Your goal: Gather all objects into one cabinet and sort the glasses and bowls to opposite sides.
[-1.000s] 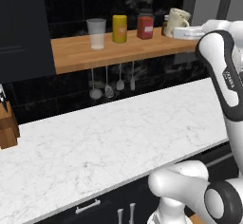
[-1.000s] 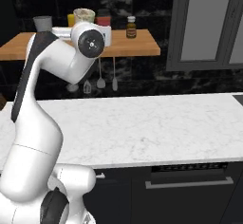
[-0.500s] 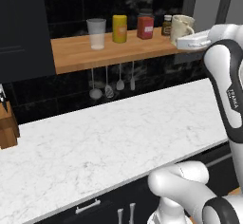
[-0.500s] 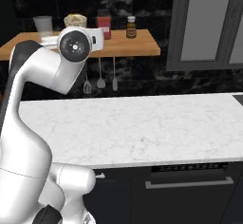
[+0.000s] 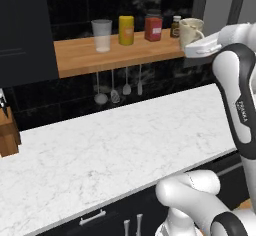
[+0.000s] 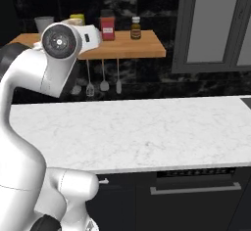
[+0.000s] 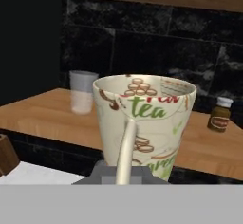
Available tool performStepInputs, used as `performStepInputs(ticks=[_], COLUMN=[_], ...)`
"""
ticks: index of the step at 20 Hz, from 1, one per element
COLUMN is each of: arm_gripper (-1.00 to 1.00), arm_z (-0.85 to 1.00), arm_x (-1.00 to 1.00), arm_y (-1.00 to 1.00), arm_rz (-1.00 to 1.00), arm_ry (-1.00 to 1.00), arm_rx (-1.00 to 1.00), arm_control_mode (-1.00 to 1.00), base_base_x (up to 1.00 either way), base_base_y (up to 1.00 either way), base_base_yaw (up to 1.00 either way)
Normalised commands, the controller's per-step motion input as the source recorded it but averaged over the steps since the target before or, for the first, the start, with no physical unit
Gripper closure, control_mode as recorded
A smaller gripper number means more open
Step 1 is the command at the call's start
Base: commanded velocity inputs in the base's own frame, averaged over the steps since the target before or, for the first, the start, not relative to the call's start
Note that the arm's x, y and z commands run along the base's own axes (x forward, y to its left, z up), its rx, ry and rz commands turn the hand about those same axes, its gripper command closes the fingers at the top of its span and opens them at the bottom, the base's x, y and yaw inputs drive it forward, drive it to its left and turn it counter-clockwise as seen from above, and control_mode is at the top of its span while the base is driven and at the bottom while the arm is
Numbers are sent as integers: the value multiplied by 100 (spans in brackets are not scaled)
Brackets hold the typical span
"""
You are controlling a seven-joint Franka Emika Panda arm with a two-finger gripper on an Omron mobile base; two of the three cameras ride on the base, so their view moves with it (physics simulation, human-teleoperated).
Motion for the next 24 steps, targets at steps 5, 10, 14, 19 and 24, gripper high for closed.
performStepInputs(ticks=[5,10,14,19,24], arm_gripper=[100,100,100,100,100], arm_z=[0,0,0,0,0], arm_x=[0,0,0,0,0], arm_y=[0,0,0,0,0], arm_rz=[0,0,0,0,0], arm_ry=[0,0,0,0,0], arm_rx=[0,0,0,0,0], arm_control_mode=[100,100,100,100,100], base_base_x=[-60,-49,0,0,0], base_base_y=[-24,-25,-31,-48,-62], base_base_yaw=[-31,-68,-79,-77,-72])
